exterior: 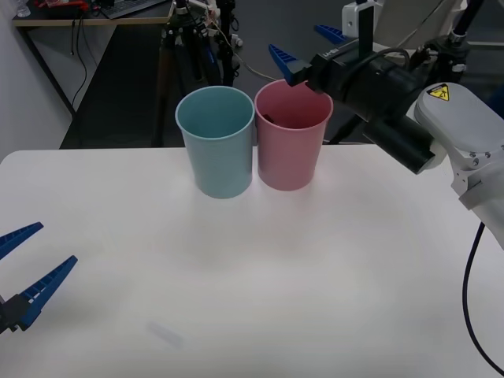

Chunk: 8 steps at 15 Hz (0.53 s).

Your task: Grasp the object on the table and drop it into the matching bin: aluminum can to the light blue bin, PET bottle to the pink bin.

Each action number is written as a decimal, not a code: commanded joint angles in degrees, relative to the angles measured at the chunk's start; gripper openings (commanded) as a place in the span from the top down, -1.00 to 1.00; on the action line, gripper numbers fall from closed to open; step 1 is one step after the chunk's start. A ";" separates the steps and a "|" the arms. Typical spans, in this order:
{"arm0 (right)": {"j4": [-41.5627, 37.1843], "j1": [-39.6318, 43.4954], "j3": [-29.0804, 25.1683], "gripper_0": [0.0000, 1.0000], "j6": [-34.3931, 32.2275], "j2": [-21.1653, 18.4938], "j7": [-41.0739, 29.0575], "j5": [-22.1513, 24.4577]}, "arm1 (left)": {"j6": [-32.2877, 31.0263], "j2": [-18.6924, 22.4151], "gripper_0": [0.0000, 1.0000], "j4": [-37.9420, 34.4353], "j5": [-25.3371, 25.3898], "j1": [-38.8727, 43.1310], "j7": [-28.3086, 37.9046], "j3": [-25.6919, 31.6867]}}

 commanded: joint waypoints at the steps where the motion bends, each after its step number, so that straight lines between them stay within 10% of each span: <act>1: -2.23 1.06 -0.04 -1.00 0.09 -1.19 0.42 -2.71 | 0.00 0.00 -1.00 0.00 0.00 0.00 0.00 0.00; 8: -16.65 11.08 0.05 -1.00 0.44 -10.59 10.97 -15.02 | 0.00 0.00 -1.00 0.00 0.00 0.00 0.00 0.00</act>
